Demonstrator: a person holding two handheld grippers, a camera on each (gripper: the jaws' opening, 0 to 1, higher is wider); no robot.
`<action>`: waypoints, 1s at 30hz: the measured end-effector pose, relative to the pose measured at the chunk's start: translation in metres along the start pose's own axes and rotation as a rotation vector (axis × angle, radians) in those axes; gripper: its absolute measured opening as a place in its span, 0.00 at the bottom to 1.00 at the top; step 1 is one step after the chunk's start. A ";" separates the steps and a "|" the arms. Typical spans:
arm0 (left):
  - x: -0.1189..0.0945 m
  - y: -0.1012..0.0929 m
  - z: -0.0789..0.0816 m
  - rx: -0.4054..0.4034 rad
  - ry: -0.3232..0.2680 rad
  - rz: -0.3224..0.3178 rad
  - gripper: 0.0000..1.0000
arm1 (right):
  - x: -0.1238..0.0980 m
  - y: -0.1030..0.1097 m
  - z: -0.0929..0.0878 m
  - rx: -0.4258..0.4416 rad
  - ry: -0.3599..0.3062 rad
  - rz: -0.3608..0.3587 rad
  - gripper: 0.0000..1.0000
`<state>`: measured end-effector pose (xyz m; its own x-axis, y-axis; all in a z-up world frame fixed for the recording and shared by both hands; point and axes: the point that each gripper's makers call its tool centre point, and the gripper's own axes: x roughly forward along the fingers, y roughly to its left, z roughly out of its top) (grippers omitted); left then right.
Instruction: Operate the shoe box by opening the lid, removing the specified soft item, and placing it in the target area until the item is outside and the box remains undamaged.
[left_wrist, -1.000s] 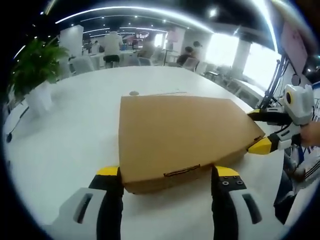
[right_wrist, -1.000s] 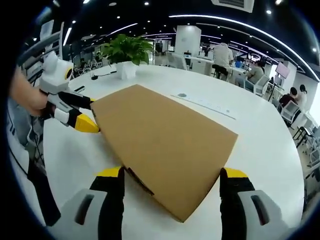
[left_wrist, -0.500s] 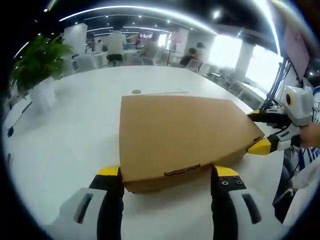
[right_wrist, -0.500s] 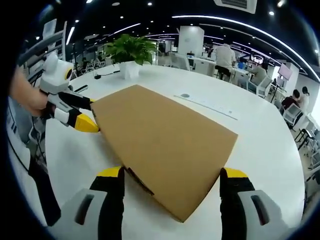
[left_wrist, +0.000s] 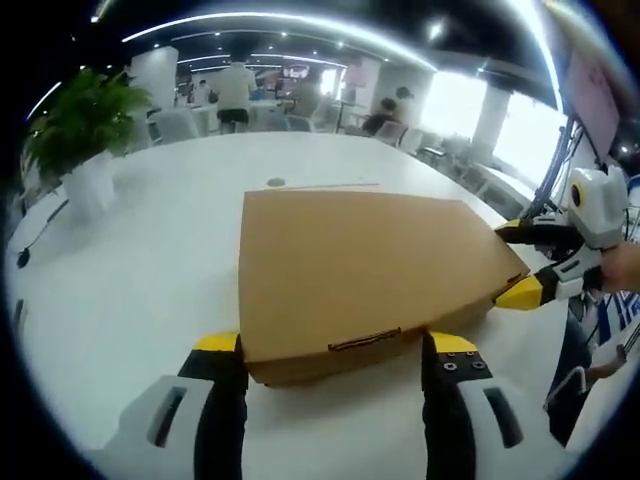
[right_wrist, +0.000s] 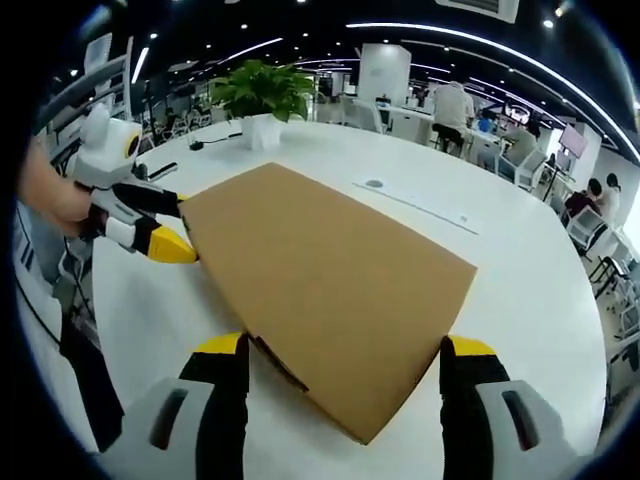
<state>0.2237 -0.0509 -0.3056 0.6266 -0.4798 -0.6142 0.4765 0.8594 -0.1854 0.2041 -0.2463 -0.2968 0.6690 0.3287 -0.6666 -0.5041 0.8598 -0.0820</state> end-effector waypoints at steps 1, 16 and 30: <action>-0.001 0.000 -0.001 -0.001 0.000 0.000 0.72 | -0.001 0.001 -0.001 0.000 -0.004 0.001 0.79; -0.010 -0.001 -0.009 -0.010 0.000 0.007 0.71 | -0.006 0.010 -0.003 -0.005 0.008 0.009 0.79; -0.025 -0.001 -0.022 -0.014 0.000 0.004 0.69 | -0.013 0.025 -0.010 0.010 0.058 0.007 0.80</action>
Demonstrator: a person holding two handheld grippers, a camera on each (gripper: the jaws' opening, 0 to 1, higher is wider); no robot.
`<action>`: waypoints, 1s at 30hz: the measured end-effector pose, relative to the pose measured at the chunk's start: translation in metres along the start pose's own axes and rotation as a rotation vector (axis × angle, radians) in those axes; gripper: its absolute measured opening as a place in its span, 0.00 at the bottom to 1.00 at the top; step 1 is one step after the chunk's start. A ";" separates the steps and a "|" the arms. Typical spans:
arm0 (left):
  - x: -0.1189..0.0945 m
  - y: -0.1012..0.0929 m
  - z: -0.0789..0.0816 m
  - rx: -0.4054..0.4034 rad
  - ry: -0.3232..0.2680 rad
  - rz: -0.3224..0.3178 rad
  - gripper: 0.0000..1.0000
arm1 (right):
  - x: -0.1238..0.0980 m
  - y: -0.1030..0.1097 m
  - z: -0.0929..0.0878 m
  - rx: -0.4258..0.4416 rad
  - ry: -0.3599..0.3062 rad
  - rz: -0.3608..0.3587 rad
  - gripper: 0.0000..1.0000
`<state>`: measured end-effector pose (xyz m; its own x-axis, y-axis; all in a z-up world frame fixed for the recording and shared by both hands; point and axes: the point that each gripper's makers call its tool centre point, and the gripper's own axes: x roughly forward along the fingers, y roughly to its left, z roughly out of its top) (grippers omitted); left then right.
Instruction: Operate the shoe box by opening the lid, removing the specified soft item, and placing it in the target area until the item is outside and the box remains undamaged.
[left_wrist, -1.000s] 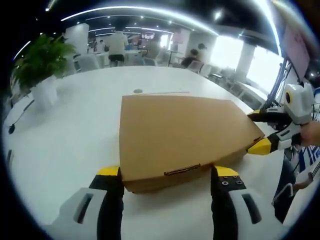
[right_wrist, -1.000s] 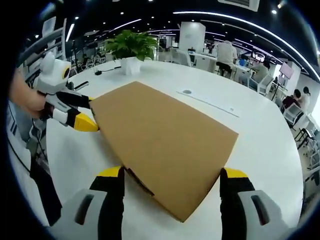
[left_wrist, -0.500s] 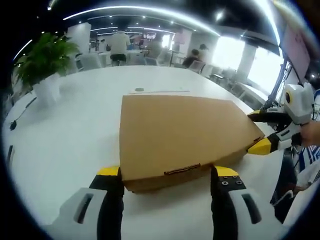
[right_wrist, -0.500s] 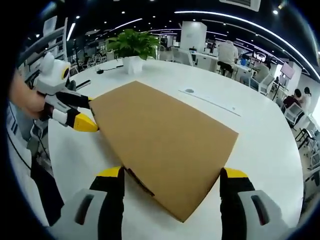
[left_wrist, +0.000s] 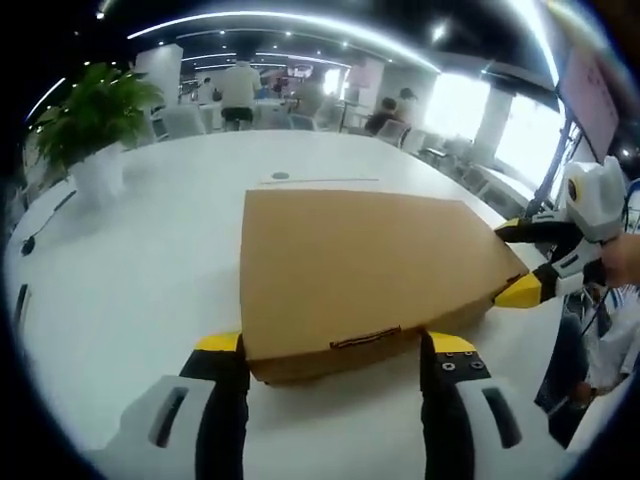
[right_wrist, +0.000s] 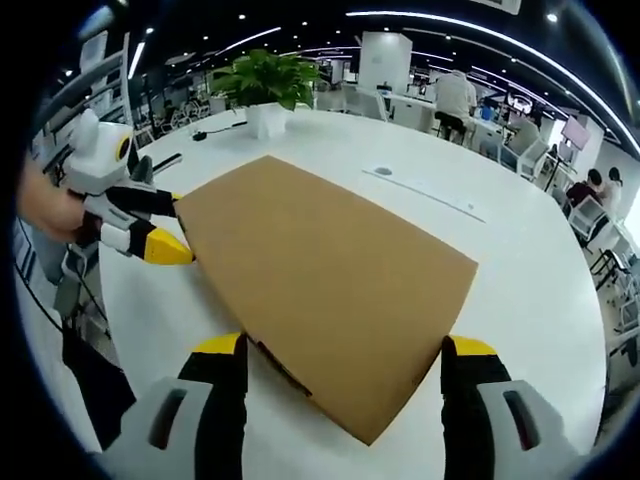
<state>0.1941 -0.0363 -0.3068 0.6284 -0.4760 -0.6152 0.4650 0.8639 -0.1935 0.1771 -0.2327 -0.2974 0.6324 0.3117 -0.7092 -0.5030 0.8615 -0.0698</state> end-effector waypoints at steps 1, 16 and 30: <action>-0.002 0.001 -0.001 0.001 0.002 0.001 0.68 | -0.001 0.002 -0.001 -0.001 -0.004 0.001 0.80; -0.016 -0.001 -0.015 0.004 0.007 -0.012 0.67 | -0.012 0.018 -0.011 0.014 -0.013 -0.019 0.81; -0.026 -0.004 -0.025 0.000 0.039 -0.007 0.65 | -0.016 0.025 -0.015 0.008 0.019 -0.010 0.81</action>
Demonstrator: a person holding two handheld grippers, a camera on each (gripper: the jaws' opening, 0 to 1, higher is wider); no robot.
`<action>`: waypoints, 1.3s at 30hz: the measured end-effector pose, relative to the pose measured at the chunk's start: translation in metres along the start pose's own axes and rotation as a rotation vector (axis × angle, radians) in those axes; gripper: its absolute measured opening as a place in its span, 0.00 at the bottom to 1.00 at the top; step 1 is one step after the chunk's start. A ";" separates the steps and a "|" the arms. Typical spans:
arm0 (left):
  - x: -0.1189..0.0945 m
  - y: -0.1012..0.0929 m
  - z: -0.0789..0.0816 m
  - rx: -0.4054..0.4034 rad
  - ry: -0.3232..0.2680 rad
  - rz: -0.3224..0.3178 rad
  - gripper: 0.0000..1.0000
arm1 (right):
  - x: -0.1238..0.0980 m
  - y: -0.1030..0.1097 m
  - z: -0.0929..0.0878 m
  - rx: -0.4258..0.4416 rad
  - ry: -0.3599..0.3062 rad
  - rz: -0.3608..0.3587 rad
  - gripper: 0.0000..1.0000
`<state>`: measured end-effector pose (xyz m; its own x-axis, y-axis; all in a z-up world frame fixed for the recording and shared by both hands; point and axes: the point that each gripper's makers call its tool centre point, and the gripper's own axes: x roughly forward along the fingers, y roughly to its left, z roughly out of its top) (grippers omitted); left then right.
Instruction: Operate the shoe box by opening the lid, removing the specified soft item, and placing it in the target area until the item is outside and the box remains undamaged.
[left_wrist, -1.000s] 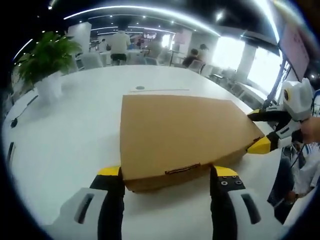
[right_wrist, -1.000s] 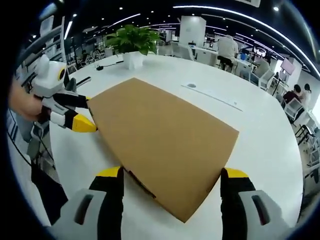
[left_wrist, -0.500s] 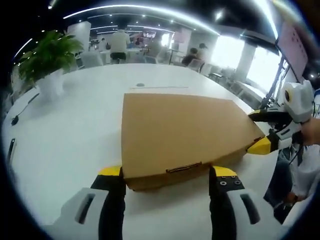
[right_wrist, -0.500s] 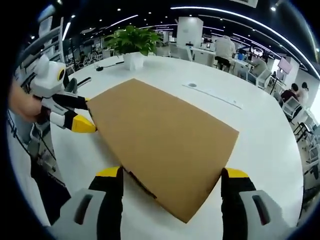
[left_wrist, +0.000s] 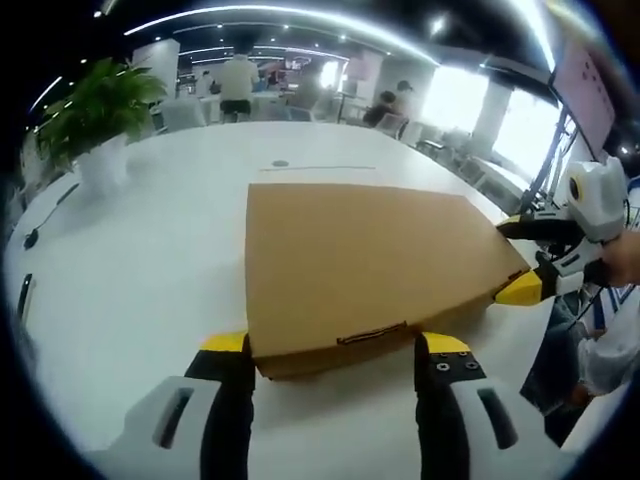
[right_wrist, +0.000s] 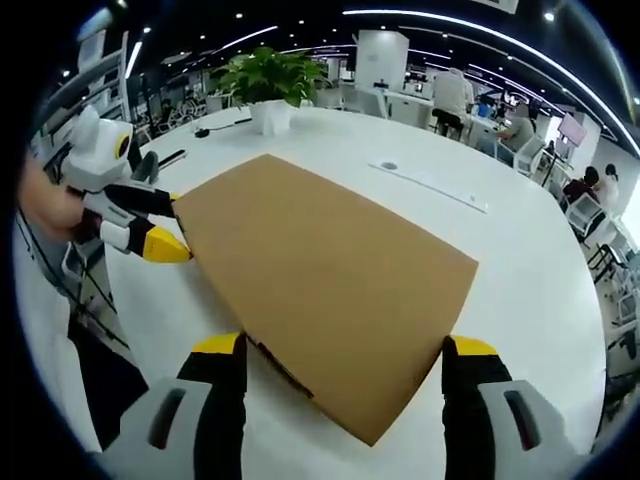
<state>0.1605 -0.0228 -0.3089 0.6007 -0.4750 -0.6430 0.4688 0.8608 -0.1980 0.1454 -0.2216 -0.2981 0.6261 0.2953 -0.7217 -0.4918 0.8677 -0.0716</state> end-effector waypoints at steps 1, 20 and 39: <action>-0.001 0.000 -0.001 0.000 0.002 0.000 0.64 | 0.000 0.001 -0.001 -0.003 0.004 0.003 0.81; -0.011 -0.003 -0.012 0.000 0.043 0.000 0.61 | -0.008 0.009 -0.009 0.006 -0.002 -0.003 0.81; -0.016 -0.008 -0.017 0.004 0.027 0.006 0.60 | -0.014 0.011 -0.014 0.002 0.014 0.004 0.81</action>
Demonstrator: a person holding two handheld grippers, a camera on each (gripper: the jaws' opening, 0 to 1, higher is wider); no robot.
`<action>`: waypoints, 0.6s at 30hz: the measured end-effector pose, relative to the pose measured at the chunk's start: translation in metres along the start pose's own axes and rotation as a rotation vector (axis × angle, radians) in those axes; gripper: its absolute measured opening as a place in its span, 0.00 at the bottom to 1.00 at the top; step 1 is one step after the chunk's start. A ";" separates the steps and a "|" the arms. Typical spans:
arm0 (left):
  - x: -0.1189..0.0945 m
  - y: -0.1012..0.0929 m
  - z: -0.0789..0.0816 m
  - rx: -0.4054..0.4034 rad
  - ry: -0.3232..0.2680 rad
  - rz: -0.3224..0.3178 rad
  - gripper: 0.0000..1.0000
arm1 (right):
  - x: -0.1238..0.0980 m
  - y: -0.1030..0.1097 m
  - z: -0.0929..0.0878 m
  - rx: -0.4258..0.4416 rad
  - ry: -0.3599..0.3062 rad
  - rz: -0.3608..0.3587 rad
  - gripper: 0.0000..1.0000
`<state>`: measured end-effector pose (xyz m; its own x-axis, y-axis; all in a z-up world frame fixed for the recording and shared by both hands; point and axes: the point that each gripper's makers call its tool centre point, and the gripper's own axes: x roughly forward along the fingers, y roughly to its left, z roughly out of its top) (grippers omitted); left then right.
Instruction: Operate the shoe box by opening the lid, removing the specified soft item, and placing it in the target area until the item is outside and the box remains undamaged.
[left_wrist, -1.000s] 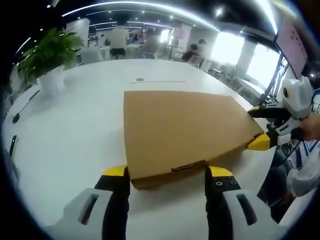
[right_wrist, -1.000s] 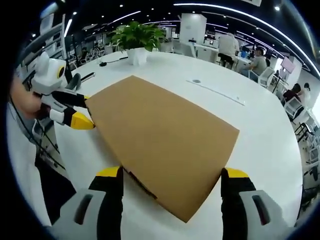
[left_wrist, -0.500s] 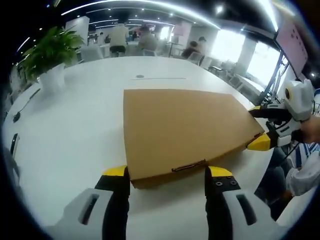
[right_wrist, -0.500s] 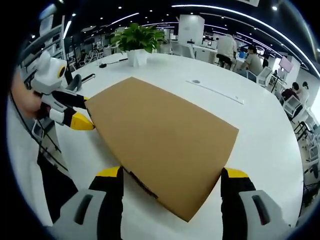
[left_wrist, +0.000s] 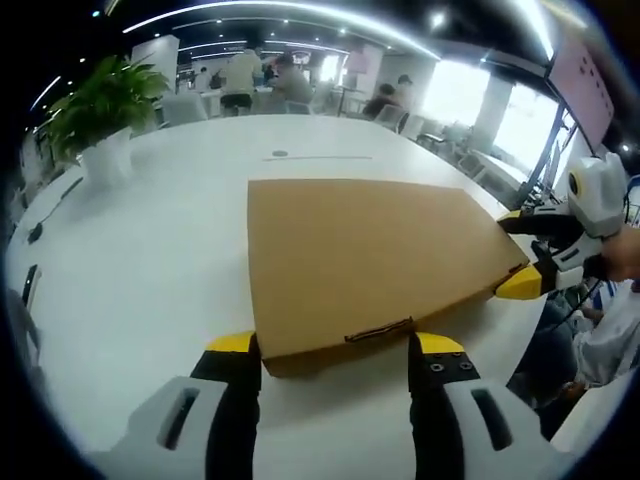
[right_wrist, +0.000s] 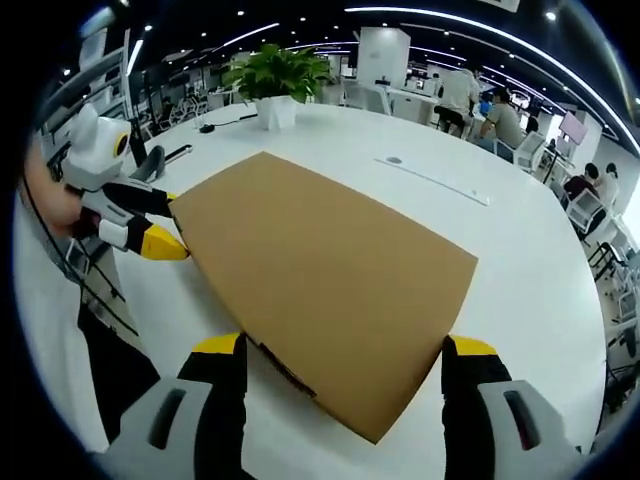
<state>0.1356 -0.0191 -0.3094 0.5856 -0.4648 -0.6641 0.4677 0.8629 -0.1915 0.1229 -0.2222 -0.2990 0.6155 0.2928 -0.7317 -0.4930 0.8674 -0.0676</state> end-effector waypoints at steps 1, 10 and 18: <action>0.000 -0.001 0.000 0.000 -0.001 0.001 0.60 | 0.000 0.000 -0.001 0.000 0.001 0.000 0.81; -0.004 -0.004 -0.005 0.000 0.031 0.006 0.59 | -0.005 0.003 -0.005 -0.003 -0.014 0.000 0.81; -0.011 -0.012 -0.015 -0.035 0.076 0.067 0.60 | -0.006 0.004 -0.007 -0.060 -0.060 0.013 0.80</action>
<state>0.1139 -0.0212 -0.3107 0.5622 -0.3908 -0.7289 0.4049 0.8985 -0.1694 0.1131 -0.2232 -0.2994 0.6434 0.3292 -0.6911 -0.5362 0.8381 -0.1000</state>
